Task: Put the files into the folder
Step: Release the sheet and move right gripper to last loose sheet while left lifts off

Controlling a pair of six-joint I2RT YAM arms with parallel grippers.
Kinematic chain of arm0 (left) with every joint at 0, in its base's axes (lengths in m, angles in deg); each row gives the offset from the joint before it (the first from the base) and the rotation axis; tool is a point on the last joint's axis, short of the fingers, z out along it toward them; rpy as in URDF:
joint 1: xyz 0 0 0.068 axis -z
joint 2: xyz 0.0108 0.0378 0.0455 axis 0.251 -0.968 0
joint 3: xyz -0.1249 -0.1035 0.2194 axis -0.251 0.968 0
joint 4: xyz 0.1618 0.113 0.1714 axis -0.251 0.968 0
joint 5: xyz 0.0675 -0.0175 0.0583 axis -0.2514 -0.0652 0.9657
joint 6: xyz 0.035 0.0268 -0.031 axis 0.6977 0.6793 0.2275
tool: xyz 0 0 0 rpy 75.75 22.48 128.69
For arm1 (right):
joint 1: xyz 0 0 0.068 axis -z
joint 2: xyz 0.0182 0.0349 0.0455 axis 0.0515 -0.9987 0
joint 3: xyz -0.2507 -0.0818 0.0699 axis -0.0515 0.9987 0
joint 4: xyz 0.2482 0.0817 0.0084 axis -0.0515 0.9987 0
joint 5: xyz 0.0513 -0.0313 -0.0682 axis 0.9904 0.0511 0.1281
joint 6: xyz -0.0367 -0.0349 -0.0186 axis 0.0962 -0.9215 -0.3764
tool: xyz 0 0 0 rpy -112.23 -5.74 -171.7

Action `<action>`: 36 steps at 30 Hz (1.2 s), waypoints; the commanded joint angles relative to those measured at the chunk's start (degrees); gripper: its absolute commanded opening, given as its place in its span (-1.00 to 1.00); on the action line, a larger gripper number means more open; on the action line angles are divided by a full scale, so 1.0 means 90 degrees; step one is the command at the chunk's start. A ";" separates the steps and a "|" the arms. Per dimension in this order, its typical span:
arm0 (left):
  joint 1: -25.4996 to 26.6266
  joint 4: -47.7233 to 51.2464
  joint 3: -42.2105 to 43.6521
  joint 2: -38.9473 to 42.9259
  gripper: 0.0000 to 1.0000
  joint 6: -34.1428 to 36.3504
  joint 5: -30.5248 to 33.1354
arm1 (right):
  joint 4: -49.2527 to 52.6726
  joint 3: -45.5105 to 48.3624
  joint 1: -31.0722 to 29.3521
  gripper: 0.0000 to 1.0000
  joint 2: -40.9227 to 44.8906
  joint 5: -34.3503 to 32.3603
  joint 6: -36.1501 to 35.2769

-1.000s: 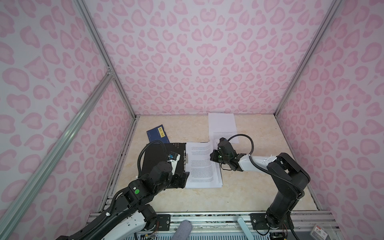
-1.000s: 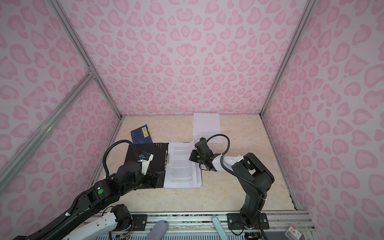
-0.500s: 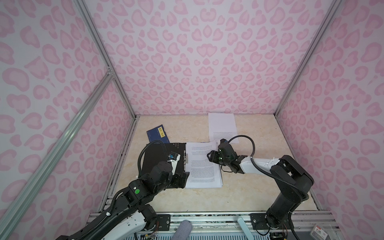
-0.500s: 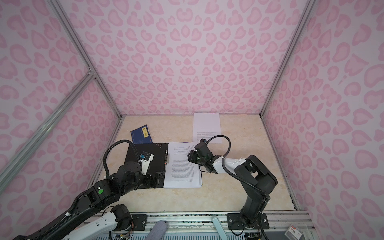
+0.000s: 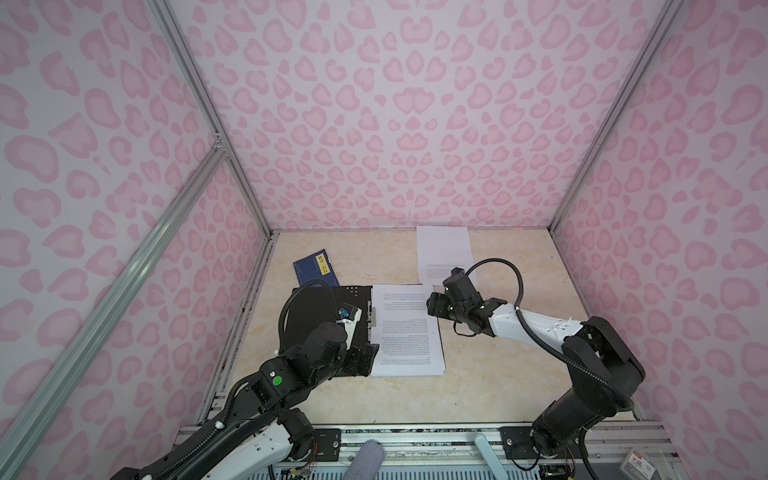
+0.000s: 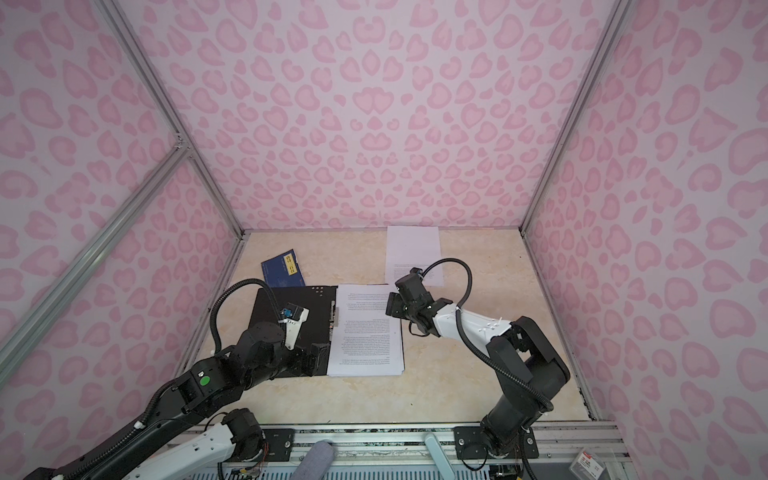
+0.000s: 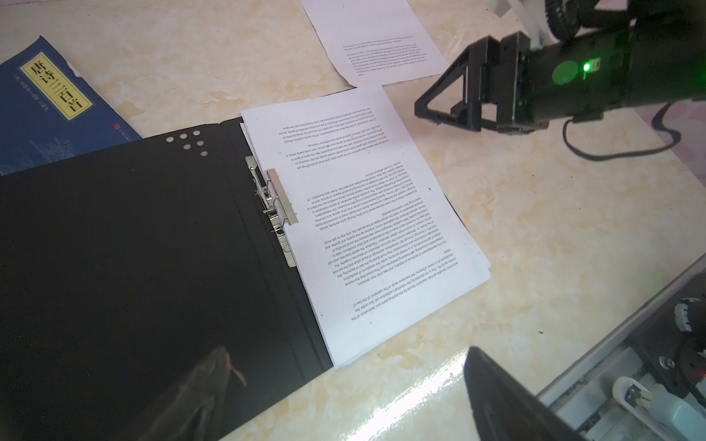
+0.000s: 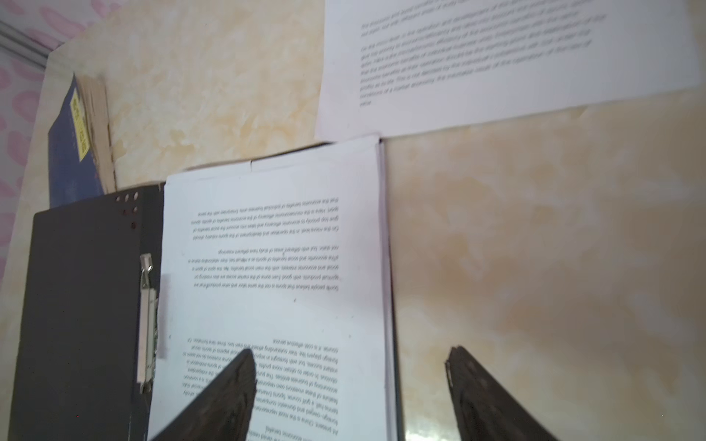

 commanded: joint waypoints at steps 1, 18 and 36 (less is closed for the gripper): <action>-0.0008 -0.0017 -0.0017 -0.0029 0.95 0.0082 0.0133 | 0.0809 -0.0552 0.0388 0.64 -0.0385 0.0056 -0.0658; -0.0013 0.0028 -0.0054 -0.0129 0.95 0.0042 0.0513 | 0.2101 -0.3976 0.1683 0.57 -0.3192 0.1233 -0.1538; -0.0014 -0.0331 -0.0828 -0.1659 1.00 -0.0147 0.0064 | 0.1273 -0.1608 0.2994 0.48 -0.2236 0.2558 -0.0784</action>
